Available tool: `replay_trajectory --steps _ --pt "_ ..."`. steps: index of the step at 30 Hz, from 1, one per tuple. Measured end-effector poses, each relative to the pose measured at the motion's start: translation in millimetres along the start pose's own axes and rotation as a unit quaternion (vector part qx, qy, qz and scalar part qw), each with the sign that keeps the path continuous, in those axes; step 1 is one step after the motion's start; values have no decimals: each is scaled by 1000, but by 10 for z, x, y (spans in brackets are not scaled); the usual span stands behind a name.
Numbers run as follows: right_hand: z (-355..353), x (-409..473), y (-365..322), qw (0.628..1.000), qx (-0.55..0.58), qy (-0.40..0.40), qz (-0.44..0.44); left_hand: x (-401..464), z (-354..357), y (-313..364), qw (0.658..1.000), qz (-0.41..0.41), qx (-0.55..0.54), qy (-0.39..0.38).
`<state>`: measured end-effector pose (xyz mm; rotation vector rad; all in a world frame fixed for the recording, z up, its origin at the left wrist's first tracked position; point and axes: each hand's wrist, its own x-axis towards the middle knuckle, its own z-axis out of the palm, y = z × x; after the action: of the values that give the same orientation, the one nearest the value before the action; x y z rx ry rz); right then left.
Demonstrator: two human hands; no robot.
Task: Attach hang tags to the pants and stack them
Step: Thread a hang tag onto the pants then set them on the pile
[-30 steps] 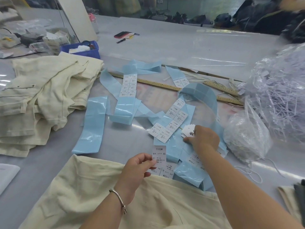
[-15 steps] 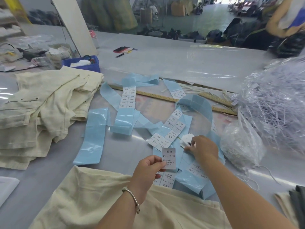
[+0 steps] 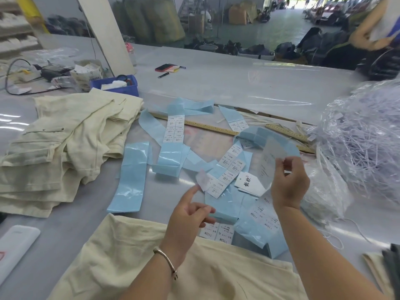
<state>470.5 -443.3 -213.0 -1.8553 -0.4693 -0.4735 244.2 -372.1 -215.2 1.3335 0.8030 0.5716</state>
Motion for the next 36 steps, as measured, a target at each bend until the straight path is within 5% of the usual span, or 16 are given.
replay_trajectory --steps 3,8,15,26,36 --pt "-174 10 -294 997 67 -10 43 -72 -17 177 989 130 63 12" --pt "-602 -401 -809 941 171 -230 178 -237 72 579 937 296 163 -86" --pt "-1226 -1165 -1508 798 417 -284 330 -665 -39 825 939 188 13 -287" --pt "-1591 -1768 -1959 791 497 -186 306 -1236 -279 957 924 128 -105 -345" --pt "-1735 -1795 -2022 785 523 -206 261 -1384 -295 1103 919 154 -120 -343"
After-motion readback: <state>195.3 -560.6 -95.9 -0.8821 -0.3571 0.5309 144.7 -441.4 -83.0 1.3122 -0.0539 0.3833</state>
